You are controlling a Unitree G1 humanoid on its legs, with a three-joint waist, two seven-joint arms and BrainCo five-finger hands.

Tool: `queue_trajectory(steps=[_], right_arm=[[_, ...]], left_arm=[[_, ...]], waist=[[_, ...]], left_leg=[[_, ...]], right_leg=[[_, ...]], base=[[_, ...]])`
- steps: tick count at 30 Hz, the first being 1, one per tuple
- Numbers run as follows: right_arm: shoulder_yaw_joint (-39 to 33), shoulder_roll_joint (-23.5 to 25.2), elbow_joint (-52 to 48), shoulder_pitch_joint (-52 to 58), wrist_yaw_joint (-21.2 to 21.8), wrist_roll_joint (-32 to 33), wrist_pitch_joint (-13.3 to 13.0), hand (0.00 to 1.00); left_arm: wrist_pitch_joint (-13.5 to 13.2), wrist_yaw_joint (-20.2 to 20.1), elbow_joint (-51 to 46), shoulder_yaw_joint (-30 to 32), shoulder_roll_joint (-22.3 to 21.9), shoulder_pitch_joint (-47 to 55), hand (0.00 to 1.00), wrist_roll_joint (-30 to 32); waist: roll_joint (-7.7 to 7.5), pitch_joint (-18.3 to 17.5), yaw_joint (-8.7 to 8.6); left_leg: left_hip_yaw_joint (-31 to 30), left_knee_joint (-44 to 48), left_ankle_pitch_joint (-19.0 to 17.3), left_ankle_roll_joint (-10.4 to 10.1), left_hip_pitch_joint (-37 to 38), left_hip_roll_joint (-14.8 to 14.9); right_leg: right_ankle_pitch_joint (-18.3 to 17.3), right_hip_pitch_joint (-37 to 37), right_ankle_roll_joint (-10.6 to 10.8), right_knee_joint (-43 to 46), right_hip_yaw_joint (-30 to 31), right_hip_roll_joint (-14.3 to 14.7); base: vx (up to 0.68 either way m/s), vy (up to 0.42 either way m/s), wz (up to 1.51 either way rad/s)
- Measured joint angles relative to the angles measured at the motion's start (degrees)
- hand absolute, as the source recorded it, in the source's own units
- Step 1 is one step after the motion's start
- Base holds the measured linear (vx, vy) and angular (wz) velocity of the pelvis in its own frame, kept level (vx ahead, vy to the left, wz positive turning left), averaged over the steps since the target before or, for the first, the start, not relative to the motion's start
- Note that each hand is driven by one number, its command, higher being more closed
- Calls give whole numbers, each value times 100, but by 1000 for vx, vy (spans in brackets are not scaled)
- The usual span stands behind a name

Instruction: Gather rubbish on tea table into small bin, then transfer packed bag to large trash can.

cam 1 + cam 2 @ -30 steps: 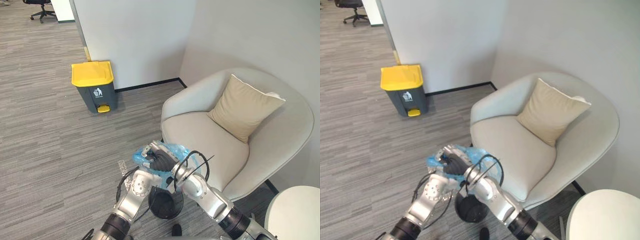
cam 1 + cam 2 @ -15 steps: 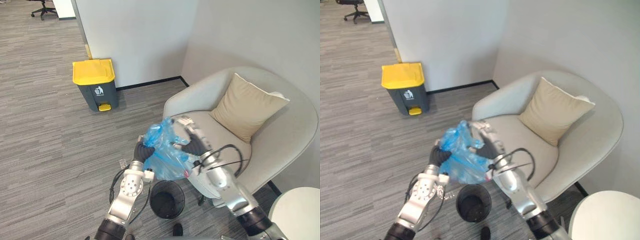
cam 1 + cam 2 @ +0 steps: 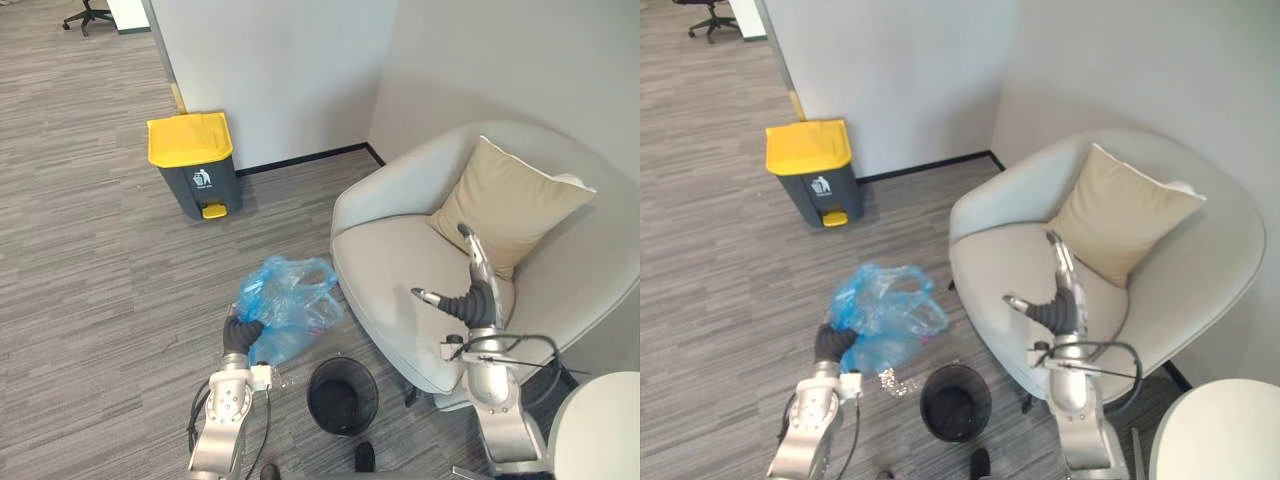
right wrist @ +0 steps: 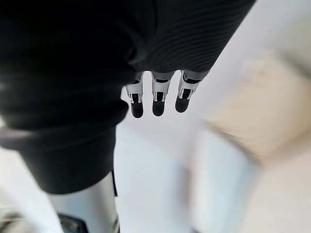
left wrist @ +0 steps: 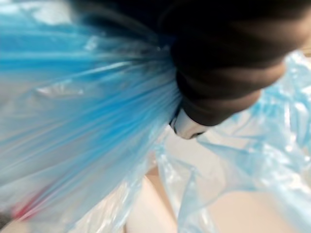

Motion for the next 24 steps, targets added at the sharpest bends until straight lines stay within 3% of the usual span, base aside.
queue_trajectory(steps=[3,11,24], right_arm=[[-234,238,1235,72,214,437,156,0],[-646,261,3372,4,398,1216,380,0],[-669,268,4526,-212,399,1703,574,0]], left_arm=[[24,-197,877,60,72,17,100,1],[227,-512,2217,404,69,20,100,10],[379,-418,3528,667,73,53,100,10]], waist=[[39,-15,-2],[161,-72,0],[155,-54,4]], left_leg=[[-49,74,-4,6,-78,-24],[-167,161,-4,6,-73,-34],[-285,154,7,17,114,-65]], right_leg=[[2,-3,-2,-38,-73,-30],[8,101,-9,-54,-194,-56],[13,332,-15,-115,-315,-96]], base=[[-24,-28,7],[-41,-24,6],[-41,-13,5]])
